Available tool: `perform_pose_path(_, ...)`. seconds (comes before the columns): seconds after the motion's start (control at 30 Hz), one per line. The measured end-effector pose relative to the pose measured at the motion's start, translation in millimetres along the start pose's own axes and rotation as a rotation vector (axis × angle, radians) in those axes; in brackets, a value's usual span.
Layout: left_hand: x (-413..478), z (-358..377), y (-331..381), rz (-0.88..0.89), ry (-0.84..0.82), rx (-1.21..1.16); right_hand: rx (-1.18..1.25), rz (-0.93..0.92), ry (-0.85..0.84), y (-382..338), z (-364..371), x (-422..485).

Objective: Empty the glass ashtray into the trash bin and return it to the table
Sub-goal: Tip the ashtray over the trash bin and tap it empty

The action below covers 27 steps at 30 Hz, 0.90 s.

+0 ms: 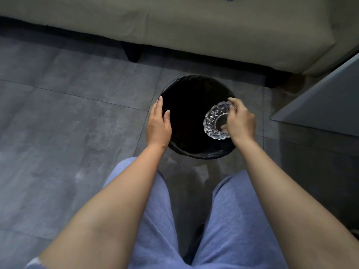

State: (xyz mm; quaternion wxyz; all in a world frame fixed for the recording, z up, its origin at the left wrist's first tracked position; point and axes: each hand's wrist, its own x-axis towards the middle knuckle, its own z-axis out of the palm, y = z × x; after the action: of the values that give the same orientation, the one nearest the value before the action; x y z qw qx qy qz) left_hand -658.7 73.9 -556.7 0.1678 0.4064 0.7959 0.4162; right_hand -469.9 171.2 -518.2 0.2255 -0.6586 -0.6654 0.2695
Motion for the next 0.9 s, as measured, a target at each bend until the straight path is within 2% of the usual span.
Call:
perform_pose_path(0.2,0,0,-10,-0.083,-0.048,0.002,0.259,0.094,-0.009,-6,1,-17)
perform_pose_path(0.3,-1,1,-13,-0.110,-0.093,0.040,0.307,0.095,-0.023,14,11,-10)
perform_pose_path(0.5,0,1,-10,-0.122,-0.168,0.111,0.435,0.158,-0.015,-8,4,-23)
perform_pose_path(0.63,-1,1,-7,-0.022,-0.113,0.166,0.535,0.188,-0.022,-8,5,-24)
perform_pose_path(0.77,-1,5,22,0.040,-0.082,-0.086,0.643,0.194,-0.038,-12,7,-30)
perform_pose_path(0.9,-4,12,52,-0.110,-0.188,-0.426,0.720,0.220,-0.033,-22,8,-34)
